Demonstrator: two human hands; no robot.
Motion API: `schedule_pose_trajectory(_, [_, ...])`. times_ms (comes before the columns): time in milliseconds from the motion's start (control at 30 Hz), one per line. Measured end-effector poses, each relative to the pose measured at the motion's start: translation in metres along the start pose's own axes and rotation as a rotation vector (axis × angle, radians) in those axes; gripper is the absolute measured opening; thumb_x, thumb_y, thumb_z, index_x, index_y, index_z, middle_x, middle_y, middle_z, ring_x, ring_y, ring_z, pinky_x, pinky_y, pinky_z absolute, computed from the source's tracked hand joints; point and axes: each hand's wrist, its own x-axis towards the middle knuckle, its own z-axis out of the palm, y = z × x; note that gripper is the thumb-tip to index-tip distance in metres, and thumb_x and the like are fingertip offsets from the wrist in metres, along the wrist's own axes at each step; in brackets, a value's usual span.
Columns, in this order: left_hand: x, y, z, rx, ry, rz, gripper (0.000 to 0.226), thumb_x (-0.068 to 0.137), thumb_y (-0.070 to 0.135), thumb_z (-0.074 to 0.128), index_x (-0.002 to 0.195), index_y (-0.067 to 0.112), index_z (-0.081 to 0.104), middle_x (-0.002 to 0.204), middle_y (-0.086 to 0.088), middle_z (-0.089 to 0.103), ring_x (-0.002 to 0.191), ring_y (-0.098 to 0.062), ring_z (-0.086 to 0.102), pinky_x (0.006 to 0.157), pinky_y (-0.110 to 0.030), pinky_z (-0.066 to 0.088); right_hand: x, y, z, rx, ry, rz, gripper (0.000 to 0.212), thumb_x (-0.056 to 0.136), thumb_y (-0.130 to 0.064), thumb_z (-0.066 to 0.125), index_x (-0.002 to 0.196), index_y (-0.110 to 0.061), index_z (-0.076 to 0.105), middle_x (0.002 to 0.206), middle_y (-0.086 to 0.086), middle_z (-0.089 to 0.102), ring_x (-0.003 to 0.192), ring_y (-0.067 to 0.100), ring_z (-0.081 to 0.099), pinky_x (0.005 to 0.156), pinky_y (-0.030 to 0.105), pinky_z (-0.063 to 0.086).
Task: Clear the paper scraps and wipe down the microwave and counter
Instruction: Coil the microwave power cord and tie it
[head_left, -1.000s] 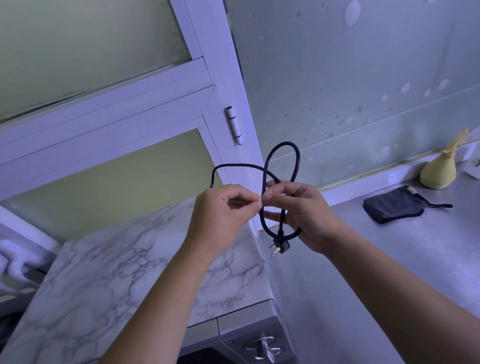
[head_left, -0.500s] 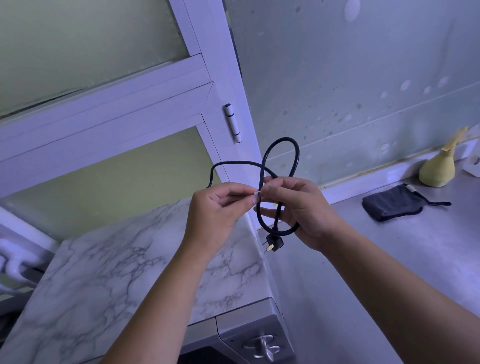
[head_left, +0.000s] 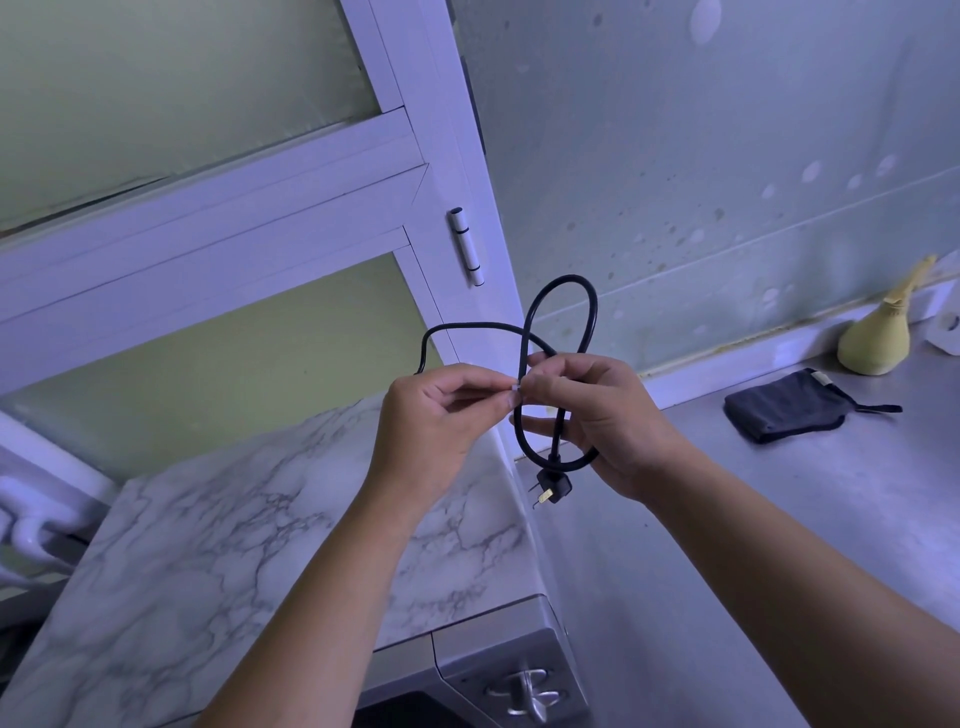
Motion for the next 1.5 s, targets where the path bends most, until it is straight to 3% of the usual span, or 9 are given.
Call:
schedule_pose_trajectory(200, [0.0028, -0.0011, -0.0051, 0.096, -0.026, 0.002, 0.022, 0.077, 0.012, 0.079, 0.079, 0.034, 0.079, 0.083, 0.005, 0.078, 0.083, -0.015, 0.076, 0.078, -0.025, 0.058, 0.0004, 0.0003, -0.0004, -0.063, 0.027, -0.008, 0.014, 0.084, -0.014, 0.077, 0.071, -0.011, 0.072, 0.113, 0.001, 0.061, 0.103, 0.010, 0.069, 0.086, 0.036, 0.060])
schedule_pose_trajectory(367, [0.0036, 0.0020, -0.0025, 0.152, -0.073, -0.010, 0.008, 0.075, 0.029, 0.081, 0.081, 0.032, 0.078, 0.082, 0.005, 0.077, 0.081, -0.016, 0.075, 0.079, -0.033, 0.060, 0.0006, -0.0022, 0.0019, -0.023, -0.077, 0.041, 0.015, 0.087, -0.023, 0.058, 0.074, -0.015, 0.059, 0.081, -0.005, 0.065, 0.082, 0.019, 0.068, 0.085, 0.043, 0.059])
schedule_pose_trajectory(467, [0.0030, 0.0035, 0.0006, 0.161, -0.045, -0.007, 0.009, 0.078, 0.022, 0.080, 0.082, 0.029, 0.078, 0.080, 0.006, 0.077, 0.078, -0.013, 0.075, 0.074, -0.025, 0.059, 0.0010, -0.0038, 0.0011, 0.039, -0.093, 0.056, 0.014, 0.084, -0.019, 0.047, 0.074, -0.014, 0.056, 0.084, -0.004, 0.060, 0.079, 0.021, 0.067, 0.078, 0.038, 0.059])
schedule_pose_trajectory(700, [0.0032, 0.0071, 0.0039, 0.186, -0.021, -0.008, 0.016, 0.082, 0.011, 0.079, 0.081, 0.026, 0.078, 0.079, 0.008, 0.076, 0.077, -0.012, 0.074, 0.072, -0.022, 0.058, -0.0011, -0.0033, -0.0025, 0.033, -0.096, 0.040, 0.011, 0.086, -0.011, 0.057, 0.075, -0.014, 0.057, 0.085, -0.007, 0.065, 0.083, 0.023, 0.070, 0.084, 0.041, 0.059])
schedule_pose_trajectory(900, [0.0040, 0.0065, 0.0025, 0.378, 0.077, 0.093, 0.021, 0.081, 0.009, 0.080, 0.081, 0.030, 0.079, 0.079, 0.012, 0.071, 0.072, -0.010, 0.069, 0.067, -0.020, 0.055, -0.0015, -0.0044, 0.0001, -0.008, -0.068, 0.016, 0.017, 0.093, -0.009, 0.064, 0.076, -0.014, 0.063, 0.084, -0.013, 0.071, 0.087, 0.022, 0.074, 0.075, 0.028, 0.058])
schedule_pose_trajectory(1133, [-0.0016, 0.0015, 0.0018, 0.065, 0.073, -0.127, 0.017, 0.086, 0.014, 0.076, 0.087, 0.030, 0.080, 0.084, 0.005, 0.078, 0.083, -0.016, 0.076, 0.080, -0.029, 0.060, -0.0015, -0.0021, -0.0009, -0.048, -0.017, 0.006, 0.016, 0.096, -0.006, 0.063, 0.081, -0.009, 0.068, 0.088, -0.007, 0.073, 0.100, 0.038, 0.071, 0.088, 0.043, 0.060])
schedule_pose_trajectory(1333, [-0.0011, 0.0019, 0.0004, -0.082, 0.096, -0.292, 0.009, 0.084, 0.014, 0.076, 0.079, 0.021, 0.080, 0.078, -0.002, 0.076, 0.071, -0.014, 0.071, 0.069, -0.023, 0.056, -0.0063, -0.0023, 0.0003, -0.134, -0.002, -0.022, 0.024, 0.085, -0.006, 0.074, 0.104, -0.020, 0.074, 0.114, 0.013, 0.067, 0.095, 0.033, 0.073, 0.088, 0.041, 0.059])
schedule_pose_trajectory(1433, [0.0013, 0.0055, -0.0017, -0.089, 0.030, -0.365, 0.003, 0.081, 0.019, 0.078, 0.078, 0.018, 0.080, 0.073, 0.001, 0.071, 0.065, -0.011, 0.060, 0.066, -0.023, 0.052, -0.0072, -0.0040, 0.0038, -0.177, -0.004, -0.057, 0.019, 0.080, -0.008, 0.078, 0.097, -0.016, 0.076, 0.097, 0.032, 0.068, 0.092, 0.051, 0.066, 0.097, 0.063, 0.049])
schedule_pose_trajectory(1500, [0.0030, 0.0075, -0.0019, -0.076, 0.001, -0.406, 0.007, 0.078, 0.022, 0.079, 0.078, 0.015, 0.080, 0.070, 0.003, 0.068, 0.063, -0.009, 0.056, 0.062, -0.022, 0.050, -0.0067, -0.0048, 0.0052, -0.166, 0.017, -0.067, 0.011, 0.083, -0.004, 0.078, 0.089, -0.013, 0.075, 0.087, 0.026, 0.067, 0.087, 0.042, 0.064, 0.096, 0.066, 0.047])
